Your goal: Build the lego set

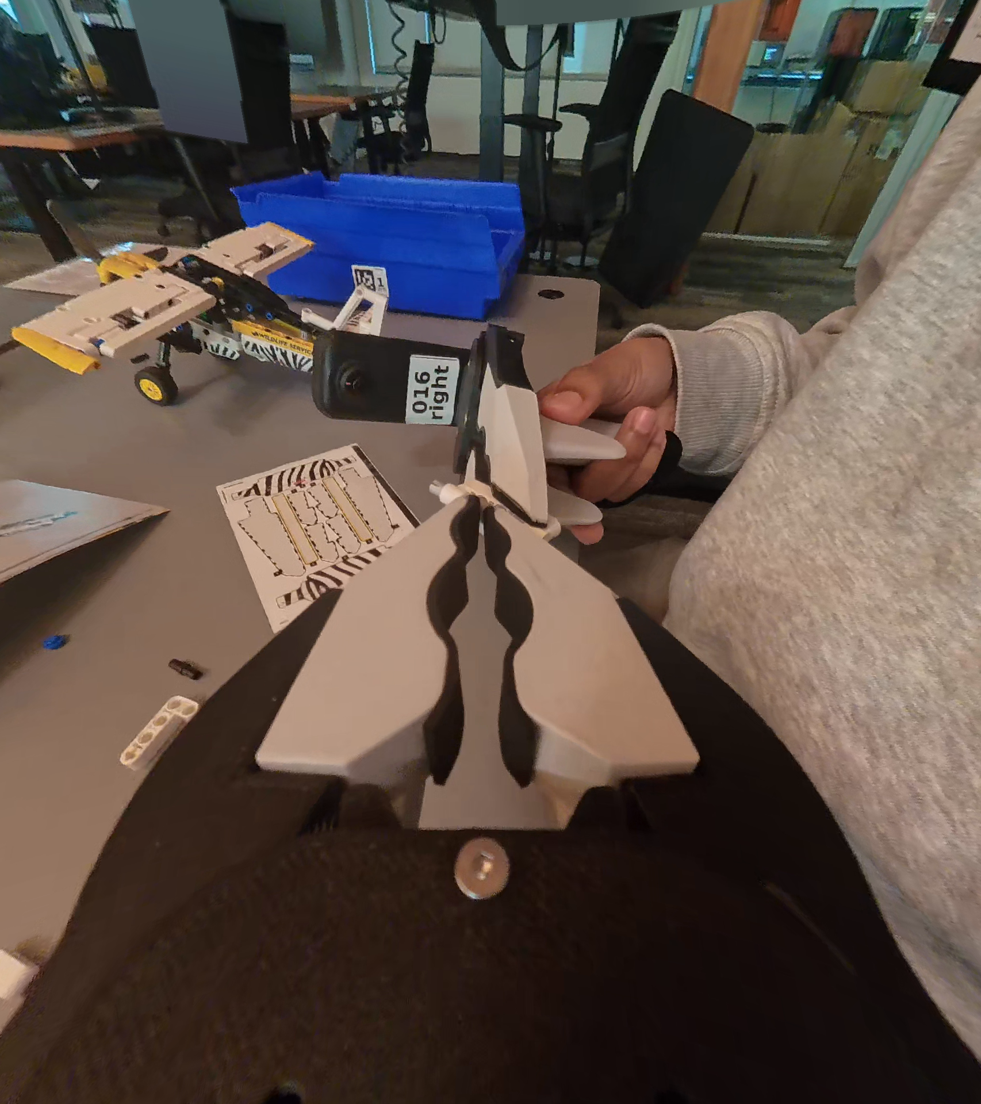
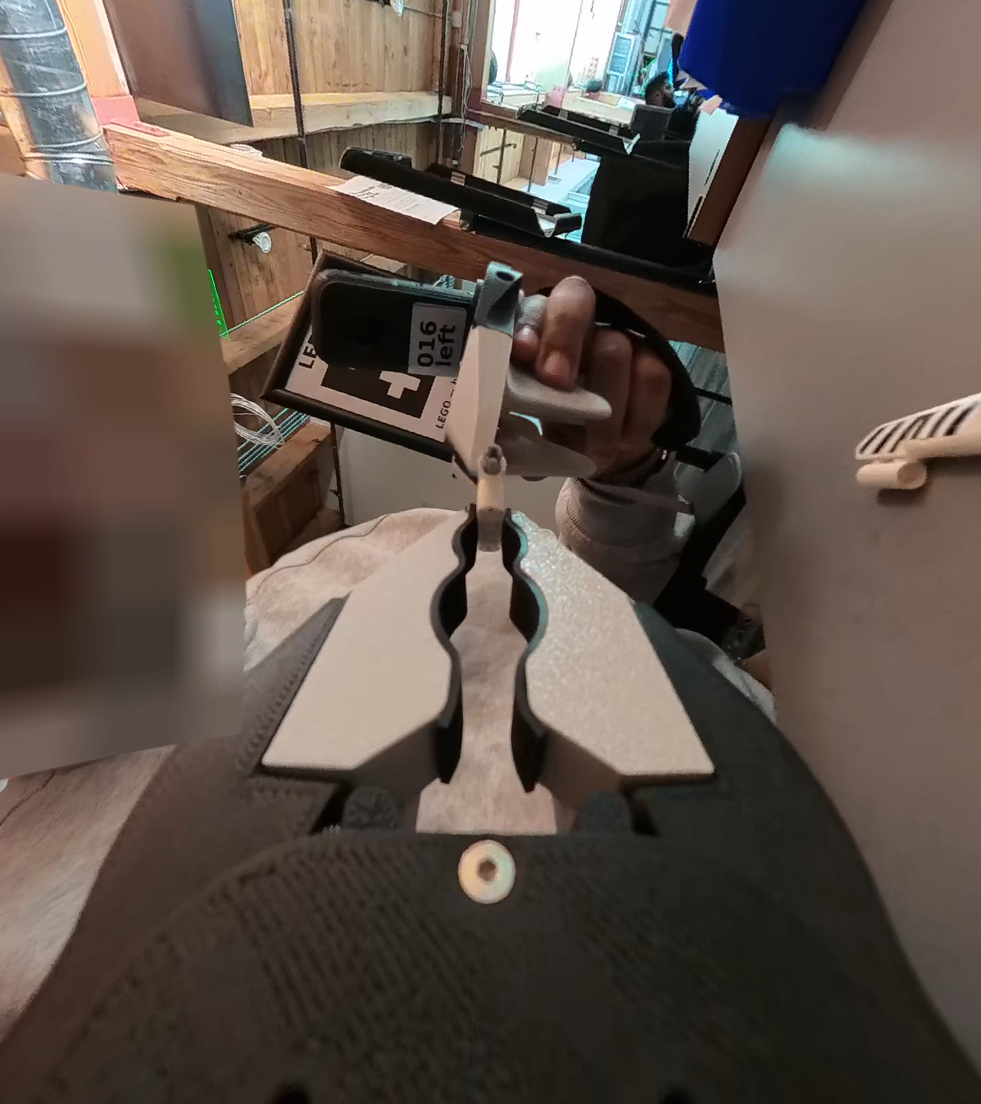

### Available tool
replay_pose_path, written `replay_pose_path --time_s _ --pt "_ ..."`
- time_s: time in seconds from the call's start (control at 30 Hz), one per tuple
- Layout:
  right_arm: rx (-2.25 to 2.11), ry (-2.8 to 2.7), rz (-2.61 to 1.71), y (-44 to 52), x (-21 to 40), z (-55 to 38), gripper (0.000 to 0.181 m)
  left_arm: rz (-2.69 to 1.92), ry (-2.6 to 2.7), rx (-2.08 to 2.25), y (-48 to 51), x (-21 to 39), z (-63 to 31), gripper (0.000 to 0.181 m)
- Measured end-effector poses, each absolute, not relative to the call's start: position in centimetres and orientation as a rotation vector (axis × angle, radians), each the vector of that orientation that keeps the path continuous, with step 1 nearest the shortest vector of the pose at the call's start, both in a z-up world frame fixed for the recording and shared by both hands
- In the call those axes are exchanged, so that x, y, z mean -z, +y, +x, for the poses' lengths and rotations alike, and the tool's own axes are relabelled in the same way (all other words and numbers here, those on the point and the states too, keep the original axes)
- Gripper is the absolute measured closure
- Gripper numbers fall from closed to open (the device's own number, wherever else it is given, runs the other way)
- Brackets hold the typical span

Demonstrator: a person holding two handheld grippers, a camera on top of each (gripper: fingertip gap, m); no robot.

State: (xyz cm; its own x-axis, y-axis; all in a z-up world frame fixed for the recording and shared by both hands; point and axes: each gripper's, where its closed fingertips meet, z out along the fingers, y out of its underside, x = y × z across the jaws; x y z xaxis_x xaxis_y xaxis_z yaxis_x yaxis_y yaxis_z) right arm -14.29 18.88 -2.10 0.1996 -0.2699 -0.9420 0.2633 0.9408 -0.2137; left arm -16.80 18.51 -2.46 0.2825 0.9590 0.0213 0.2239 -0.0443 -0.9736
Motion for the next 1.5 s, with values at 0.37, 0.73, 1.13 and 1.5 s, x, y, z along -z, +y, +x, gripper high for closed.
replay_pose_path --time_s 0.37,0.73,1.13,1.5 --pt "0.508 1.843 0.009 18.4 9.1 -15.6 0.175 -1.347 -1.382 -0.84 14.7 6.1 -14.4 0.155" --pt "0.67 2.02 0.018 17.2 11.0 -16.7 0.16 -1.268 -1.5 -0.736 14.0 7.3 -14.6 0.149" --pt "0.947 2.271 -0.313 17.4 11.1 -16.4 0.15 -1.287 -1.622 -0.749 13.6 8.8 -14.9 0.148" --pt "1.056 2.392 -0.524 17.3 12.7 -17.6 0.168 -1.168 -1.672 -0.744 13.6 9.7 -15.0 0.141"
